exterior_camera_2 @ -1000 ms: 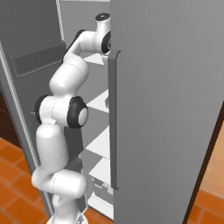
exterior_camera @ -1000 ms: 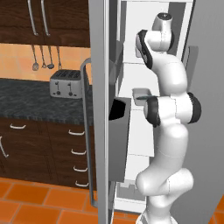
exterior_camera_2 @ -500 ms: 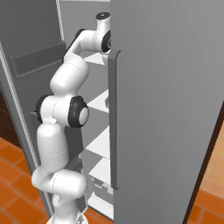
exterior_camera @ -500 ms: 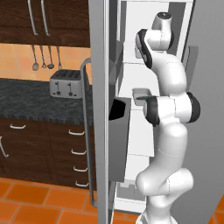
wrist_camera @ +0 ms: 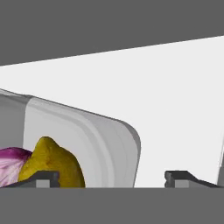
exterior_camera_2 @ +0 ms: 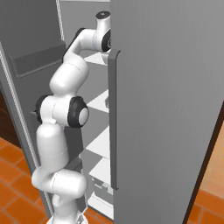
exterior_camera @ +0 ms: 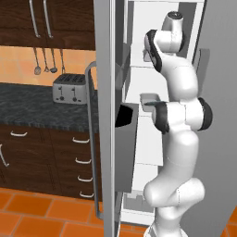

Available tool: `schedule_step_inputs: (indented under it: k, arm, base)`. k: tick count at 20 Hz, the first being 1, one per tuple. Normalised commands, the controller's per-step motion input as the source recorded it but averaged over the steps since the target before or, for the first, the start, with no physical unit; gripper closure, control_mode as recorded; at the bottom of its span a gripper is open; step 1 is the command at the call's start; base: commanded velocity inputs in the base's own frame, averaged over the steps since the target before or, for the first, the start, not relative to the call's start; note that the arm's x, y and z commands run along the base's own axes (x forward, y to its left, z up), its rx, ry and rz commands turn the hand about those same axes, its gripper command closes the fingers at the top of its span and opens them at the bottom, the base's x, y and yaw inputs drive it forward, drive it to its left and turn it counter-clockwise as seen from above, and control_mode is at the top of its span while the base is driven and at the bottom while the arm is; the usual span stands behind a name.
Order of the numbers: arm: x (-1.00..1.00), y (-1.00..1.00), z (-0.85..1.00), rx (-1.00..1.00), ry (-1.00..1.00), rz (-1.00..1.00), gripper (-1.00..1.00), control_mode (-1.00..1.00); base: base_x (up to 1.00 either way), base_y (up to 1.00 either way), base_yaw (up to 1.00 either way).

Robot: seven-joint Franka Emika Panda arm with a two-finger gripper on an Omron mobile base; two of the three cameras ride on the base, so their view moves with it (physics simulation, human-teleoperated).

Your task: Take the meat container that has the fish and place it on the second highest rack of the freezer. Then take the vegetable container that has the onion and lemon and place it on the highest rack of the freezer.

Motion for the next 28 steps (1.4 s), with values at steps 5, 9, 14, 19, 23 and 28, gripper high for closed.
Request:
schedule_step_inputs:
  k: [5,9,14,19,23,28]
  arm:
    - [-0.41,-0.05,0.07,0.01,-0.13,0.00,-1.00,-1.00]
    - [-0.62,0.01,0.04,0.00,-0.06,0.00,-1.00,-1.00]
    - [-0.67,0.01,0.05,0.00,-0.01,-0.01,-1.00,-1.00]
    - [-0.95,0.00,0.07,0.00,0.00,0.00,-1.00,-1.00]
    - [-1.00,0.00,0.02,0.00,0.00,0.00,-1.00,-1.00]
    - [-1.00,-0.04,-0.19,0.00,0.00,0.00,-1.00,-1.00]
  base:
    - [0.00,0.00,0.00]
    - [0.00,0.00,0.00]
    - [0.00,0.00,0.00]
    - [0.00,0.00,0.00]
    - [0.00,0.00,0.00]
    - [0.00,0.00,0.00]
